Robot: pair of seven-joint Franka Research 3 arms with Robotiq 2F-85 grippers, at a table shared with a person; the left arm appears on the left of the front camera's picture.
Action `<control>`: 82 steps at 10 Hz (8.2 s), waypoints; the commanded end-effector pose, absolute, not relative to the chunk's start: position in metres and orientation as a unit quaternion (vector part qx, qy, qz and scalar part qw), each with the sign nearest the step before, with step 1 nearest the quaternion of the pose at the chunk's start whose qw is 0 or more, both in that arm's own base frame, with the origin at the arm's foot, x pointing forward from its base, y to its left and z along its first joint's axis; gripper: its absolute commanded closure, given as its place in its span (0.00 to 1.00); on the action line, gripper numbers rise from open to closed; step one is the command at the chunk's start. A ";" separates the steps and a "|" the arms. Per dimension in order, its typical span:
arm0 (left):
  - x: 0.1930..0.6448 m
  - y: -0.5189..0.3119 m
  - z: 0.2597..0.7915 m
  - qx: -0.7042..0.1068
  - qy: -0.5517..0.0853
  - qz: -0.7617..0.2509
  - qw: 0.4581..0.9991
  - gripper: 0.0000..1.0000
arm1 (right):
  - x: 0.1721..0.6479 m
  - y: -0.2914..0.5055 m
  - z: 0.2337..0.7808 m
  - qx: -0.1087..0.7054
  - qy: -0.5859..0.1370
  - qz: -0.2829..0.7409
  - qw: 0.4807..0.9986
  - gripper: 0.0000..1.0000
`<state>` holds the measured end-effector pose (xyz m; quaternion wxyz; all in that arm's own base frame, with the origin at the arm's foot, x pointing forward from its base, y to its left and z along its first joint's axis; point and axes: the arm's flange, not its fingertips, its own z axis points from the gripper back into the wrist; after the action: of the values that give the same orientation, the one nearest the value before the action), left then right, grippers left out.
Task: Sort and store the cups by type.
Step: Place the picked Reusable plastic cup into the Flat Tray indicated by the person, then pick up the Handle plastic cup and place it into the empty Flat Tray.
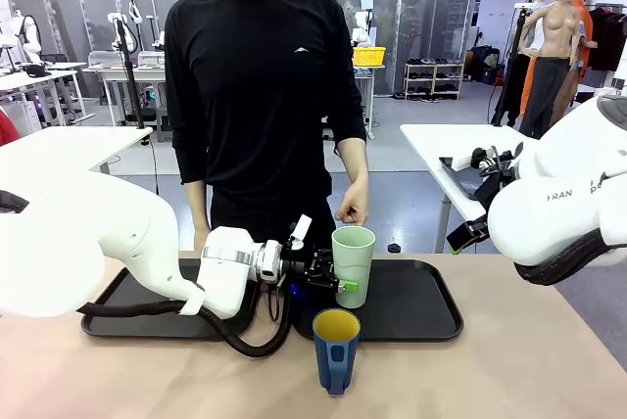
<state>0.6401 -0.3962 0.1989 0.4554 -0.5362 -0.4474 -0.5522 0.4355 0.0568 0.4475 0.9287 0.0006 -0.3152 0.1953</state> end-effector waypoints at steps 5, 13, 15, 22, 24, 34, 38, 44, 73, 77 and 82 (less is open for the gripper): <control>0.626 -0.363 0.217 -0.506 -0.462 -0.546 0.483 0.00 | 0.435 0.056 0.446 0.003 -0.316 0.194 0.929 0.00; 0.586 -0.289 0.242 -0.463 -0.470 -0.555 0.507 0.00 | 0.435 0.056 0.446 0.003 -0.316 0.194 0.929 0.00; 0.565 -0.267 0.262 -0.446 -0.469 -0.565 0.512 0.00 | 0.435 0.056 0.446 0.003 -0.316 0.194 0.929 0.00; 0.492 -0.205 0.301 -0.370 -0.490 -0.556 0.560 0.00 | 0.435 0.056 0.446 0.003 -0.316 0.194 0.929 0.00; 0.497 -0.205 0.302 -0.392 -0.472 -0.561 0.556 0.00 | 0.435 0.056 0.446 0.003 -0.316 0.194 0.929 0.00; 0.486 -0.200 0.327 -0.329 -0.445 -0.603 0.575 0.00 | 0.435 0.056 0.446 0.003 -0.316 0.194 0.929 0.00; 0.431 -0.155 0.397 -0.169 -0.371 -0.647 0.645 0.00 | 0.435 0.056 0.446 0.003 -0.316 0.194 0.929 0.00; 0.390 -0.085 0.408 -0.101 -0.303 -0.618 0.718 0.00 | 0.435 0.056 0.446 0.003 -0.316 0.194 0.929 0.00; 0.396 -0.078 0.400 -0.084 -0.304 -0.614 0.723 0.00 | 0.330 -0.007 0.349 -0.145 -0.231 0.544 0.794 0.00; 0.396 -0.078 0.400 -0.084 -0.304 -0.614 0.723 0.00 | 0.453 0.015 0.378 -0.160 -0.221 0.536 0.799 0.00; 0.396 -0.078 0.400 -0.084 -0.304 -0.614 0.723 0.00 | 0.445 0.007 0.368 -0.058 -0.136 0.717 0.681 0.00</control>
<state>0.3966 -0.0776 0.4007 0.7223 -0.0944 -0.3028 -0.6146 0.4447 0.0406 0.3612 0.7143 -0.0909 -0.1675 0.6734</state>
